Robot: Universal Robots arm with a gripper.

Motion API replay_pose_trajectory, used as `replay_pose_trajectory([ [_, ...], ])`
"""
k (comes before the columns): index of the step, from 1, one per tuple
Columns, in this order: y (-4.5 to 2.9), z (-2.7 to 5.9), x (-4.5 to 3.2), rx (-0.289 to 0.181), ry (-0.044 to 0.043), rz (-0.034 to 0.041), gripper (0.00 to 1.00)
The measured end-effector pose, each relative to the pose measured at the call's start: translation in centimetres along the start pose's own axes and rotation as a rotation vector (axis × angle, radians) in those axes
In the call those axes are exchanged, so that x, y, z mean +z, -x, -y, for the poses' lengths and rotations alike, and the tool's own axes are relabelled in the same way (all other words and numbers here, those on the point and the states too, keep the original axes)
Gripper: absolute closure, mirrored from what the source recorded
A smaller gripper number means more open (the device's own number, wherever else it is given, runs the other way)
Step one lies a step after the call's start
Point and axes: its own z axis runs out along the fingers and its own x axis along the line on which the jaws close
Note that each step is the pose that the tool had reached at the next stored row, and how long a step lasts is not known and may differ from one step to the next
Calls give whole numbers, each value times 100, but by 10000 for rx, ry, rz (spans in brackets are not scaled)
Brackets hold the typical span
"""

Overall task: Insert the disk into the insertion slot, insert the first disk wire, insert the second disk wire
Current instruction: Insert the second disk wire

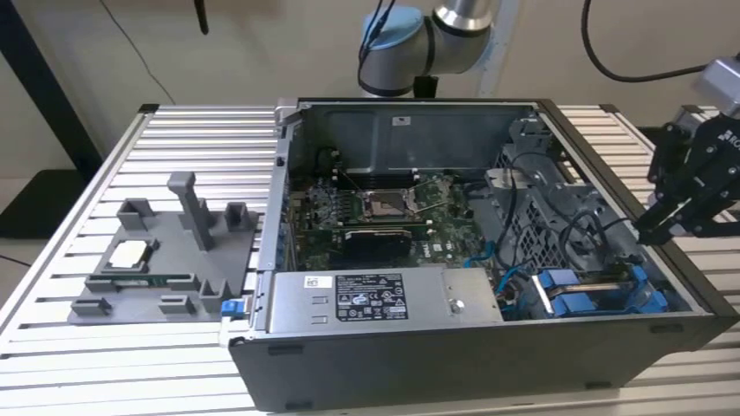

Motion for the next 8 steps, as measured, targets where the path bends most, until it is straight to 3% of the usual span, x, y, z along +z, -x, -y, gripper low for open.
replay_pose_trajectory([
  [2, -1, 31, -2, -7, 3, 52, 73],
  [8, -8, 44, 9, 36, 12, 95, 73],
])
